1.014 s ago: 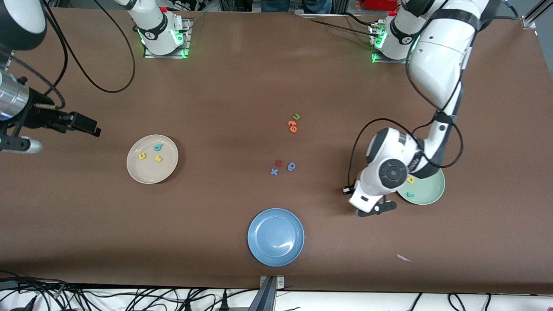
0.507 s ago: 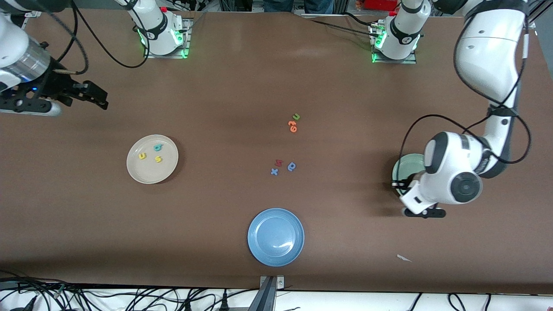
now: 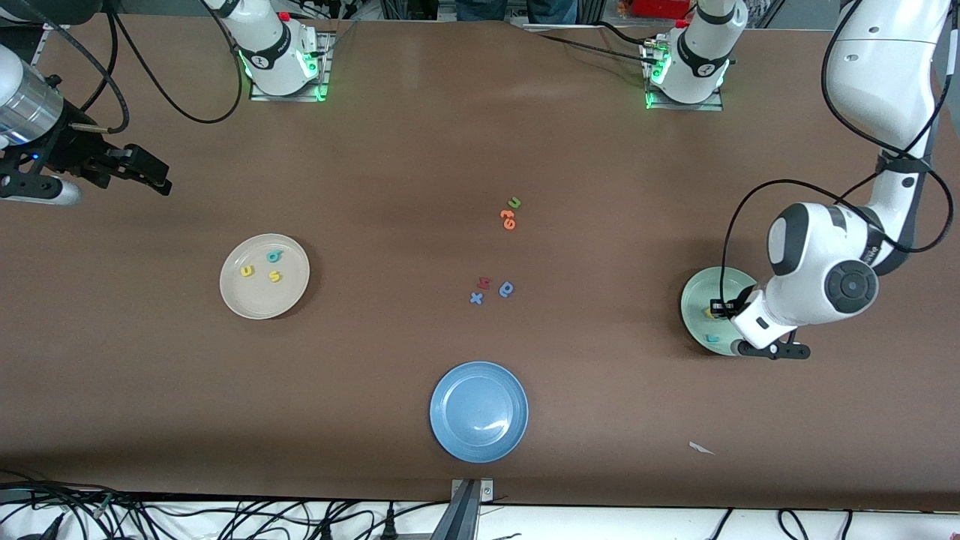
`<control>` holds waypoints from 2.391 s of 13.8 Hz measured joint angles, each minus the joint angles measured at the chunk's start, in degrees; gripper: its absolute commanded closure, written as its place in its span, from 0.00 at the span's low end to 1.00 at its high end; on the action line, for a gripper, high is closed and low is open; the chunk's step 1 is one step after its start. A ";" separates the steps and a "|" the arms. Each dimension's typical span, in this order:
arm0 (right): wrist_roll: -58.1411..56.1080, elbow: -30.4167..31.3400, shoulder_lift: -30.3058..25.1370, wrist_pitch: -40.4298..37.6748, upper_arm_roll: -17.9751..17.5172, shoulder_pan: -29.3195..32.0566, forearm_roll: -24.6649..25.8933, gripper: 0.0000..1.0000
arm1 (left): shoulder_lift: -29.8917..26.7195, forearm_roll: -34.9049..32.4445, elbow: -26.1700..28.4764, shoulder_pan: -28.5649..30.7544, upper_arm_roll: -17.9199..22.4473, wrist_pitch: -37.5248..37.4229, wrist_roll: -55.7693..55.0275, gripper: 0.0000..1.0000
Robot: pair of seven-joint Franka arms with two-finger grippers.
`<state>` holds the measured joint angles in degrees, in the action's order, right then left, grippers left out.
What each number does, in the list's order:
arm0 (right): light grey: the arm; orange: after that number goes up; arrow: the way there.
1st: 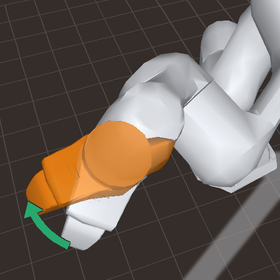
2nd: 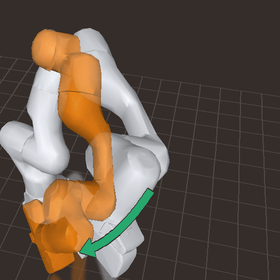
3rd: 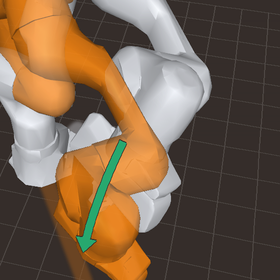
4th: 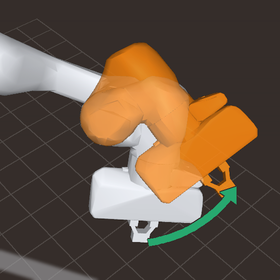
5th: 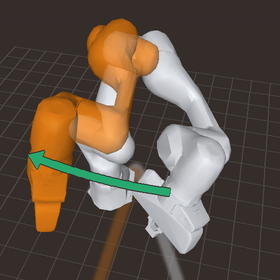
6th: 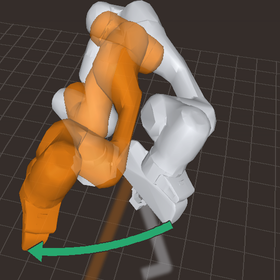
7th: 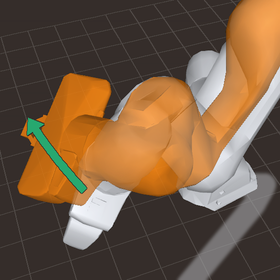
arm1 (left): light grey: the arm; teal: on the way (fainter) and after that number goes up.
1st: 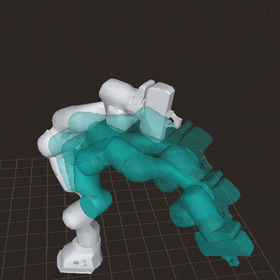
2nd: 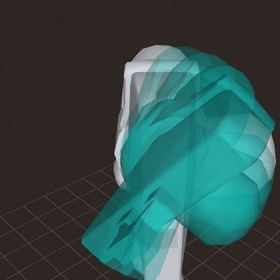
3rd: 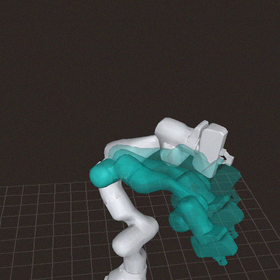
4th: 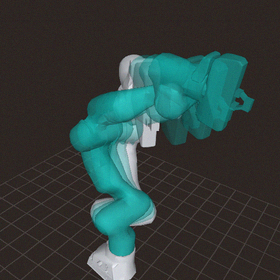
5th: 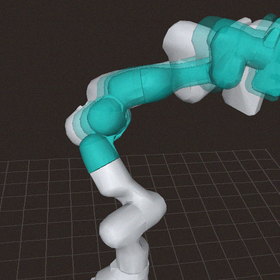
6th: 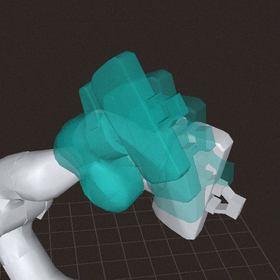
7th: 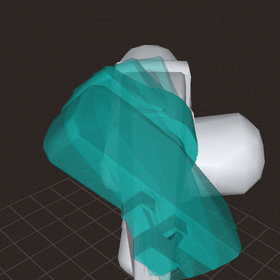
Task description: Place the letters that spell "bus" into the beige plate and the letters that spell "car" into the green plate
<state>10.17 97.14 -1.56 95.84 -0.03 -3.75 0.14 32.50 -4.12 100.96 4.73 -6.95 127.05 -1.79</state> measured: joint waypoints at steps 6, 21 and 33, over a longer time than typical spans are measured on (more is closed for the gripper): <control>0.00 -1.64 1.40 -0.76 -0.11 -0.03 -0.14 0.00 | -2.15 0.00 0.33 0.84 0.07 -2.10 0.02 0.00; 0.00 -1.95 1.76 -0.85 -0.11 -0.03 -0.15 0.00 | -14.84 -0.22 -12.23 1.63 2.36 -27.48 5.90 0.00; 0.00 -2.00 1.80 -0.94 -0.11 -0.02 -0.15 0.00 | -31.18 2.01 -8.83 -7.39 8.52 -35.23 6.40 0.00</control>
<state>10.17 95.14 0.24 94.91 -0.15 -3.77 -0.01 1.32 -2.12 92.12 -2.67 1.57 91.82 4.61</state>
